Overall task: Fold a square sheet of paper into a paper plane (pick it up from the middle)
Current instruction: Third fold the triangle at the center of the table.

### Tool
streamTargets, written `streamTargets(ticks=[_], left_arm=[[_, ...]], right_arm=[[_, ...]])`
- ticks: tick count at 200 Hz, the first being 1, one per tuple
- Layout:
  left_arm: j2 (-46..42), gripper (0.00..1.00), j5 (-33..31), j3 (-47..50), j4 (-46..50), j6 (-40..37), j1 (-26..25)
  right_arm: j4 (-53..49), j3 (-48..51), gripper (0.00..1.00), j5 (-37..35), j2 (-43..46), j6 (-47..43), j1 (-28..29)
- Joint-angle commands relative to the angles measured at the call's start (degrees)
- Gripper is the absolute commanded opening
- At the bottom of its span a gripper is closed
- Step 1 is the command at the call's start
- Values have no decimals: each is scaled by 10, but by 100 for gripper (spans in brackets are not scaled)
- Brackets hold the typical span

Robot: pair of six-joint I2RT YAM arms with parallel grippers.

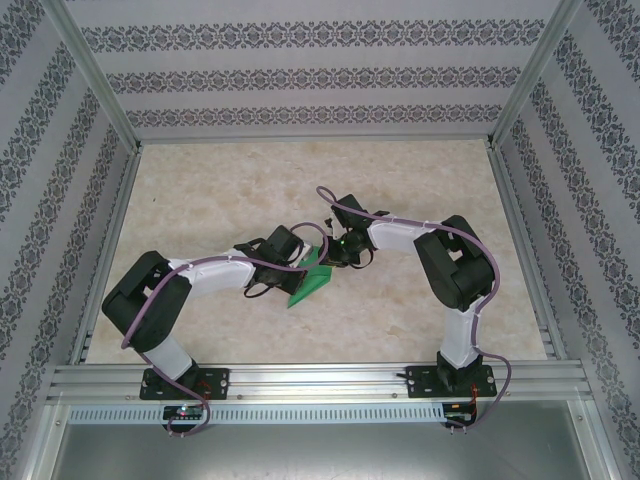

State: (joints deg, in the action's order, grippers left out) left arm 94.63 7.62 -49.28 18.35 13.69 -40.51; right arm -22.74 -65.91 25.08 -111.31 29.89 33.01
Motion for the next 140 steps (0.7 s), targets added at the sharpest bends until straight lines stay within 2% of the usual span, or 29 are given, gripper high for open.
streamTargets(ticks=[1,65,140], left_arm=[[7,0,-3,-10,-24,-9,7],[6,0,-22,-6,-21,-3,7],[10,0,-14,9,-29,6,7]], right_arm=[[-12,-1,13,-13,-19,1,7],[-11,1,13,-15,-22,4,7],[2,4,14,-6,-18,12,7]])
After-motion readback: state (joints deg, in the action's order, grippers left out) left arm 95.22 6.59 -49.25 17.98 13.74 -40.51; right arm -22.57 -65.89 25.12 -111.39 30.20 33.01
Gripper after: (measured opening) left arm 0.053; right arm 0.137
